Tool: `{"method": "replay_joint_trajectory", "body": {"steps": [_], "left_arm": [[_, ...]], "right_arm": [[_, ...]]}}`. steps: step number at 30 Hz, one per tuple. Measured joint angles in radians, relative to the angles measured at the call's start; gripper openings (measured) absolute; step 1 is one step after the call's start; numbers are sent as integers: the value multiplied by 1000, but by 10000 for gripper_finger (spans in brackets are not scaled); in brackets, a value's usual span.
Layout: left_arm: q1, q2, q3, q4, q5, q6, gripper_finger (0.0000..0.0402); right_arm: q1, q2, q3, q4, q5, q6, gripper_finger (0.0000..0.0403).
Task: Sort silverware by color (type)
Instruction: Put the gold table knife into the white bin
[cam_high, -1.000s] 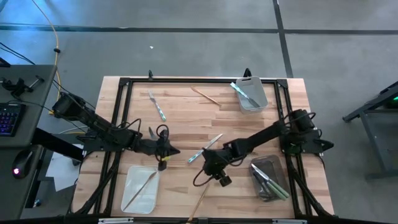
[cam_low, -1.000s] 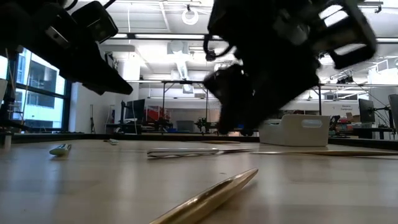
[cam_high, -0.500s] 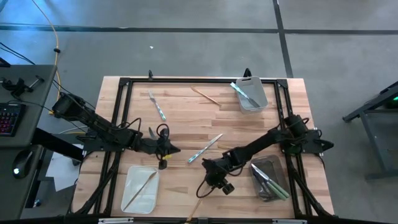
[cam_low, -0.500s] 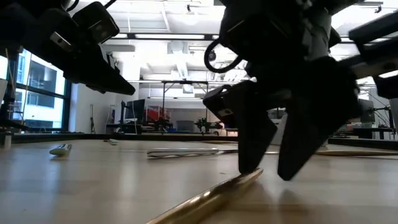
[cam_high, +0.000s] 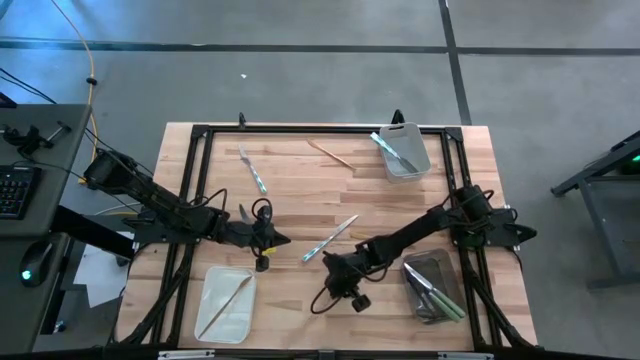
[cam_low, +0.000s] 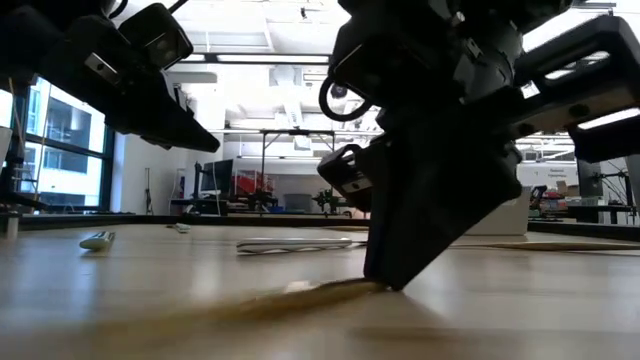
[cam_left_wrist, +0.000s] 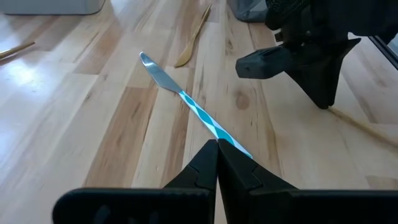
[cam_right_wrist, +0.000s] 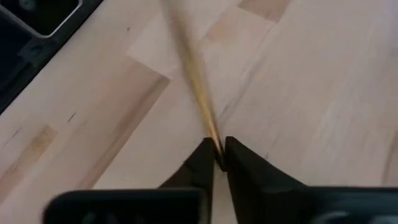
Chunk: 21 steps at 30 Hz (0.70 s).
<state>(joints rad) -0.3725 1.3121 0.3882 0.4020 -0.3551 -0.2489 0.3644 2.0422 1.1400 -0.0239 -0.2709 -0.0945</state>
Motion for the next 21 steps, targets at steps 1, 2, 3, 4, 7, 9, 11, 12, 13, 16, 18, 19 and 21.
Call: {"method": "replay_joint_trajectory", "body": {"steps": [1,2,3,4,7,9,11,12,13,16,18,19,21], "left_arm": [[0,0,0,0,-1,0,0],[0,0,0,0,-1,0,0],[0,0,0,0,-1,0,0],[0,0,0,0,-1,0,0],[0,0,0,0,-1,0,0],[0,0,0,0,0,-1,0],[0,0,0,5,9,-10,0],[0,0,0,9,18,-12,0],[0,0,0,14,31,-18,0],[0,0,11,10,62,-37,0],[-3,7,26,13,81,-38,0],[-6,15,36,13,92,-37,0],[-16,35,56,9,110,-29,0]], "right_arm": [[0,0,0,-5,9,14,8],[0,0,0,-8,20,30,7],[0,-1,0,-12,32,48,9],[-3,-1,0,-16,37,70,11],[-16,-1,0,-35,42,143,5],[-22,0,0,-42,53,171,3],[-28,0,0,-53,74,197,4],[-31,-1,0,-60,84,210,4],[-36,-1,0,-67,92,222,3],[-44,-1,0,-82,114,256,2],[-45,-2,-1,-83,134,276,2],[-45,-3,-1,-83,146,281,2],[-44,-4,-2,-81,171,281,1]]}}
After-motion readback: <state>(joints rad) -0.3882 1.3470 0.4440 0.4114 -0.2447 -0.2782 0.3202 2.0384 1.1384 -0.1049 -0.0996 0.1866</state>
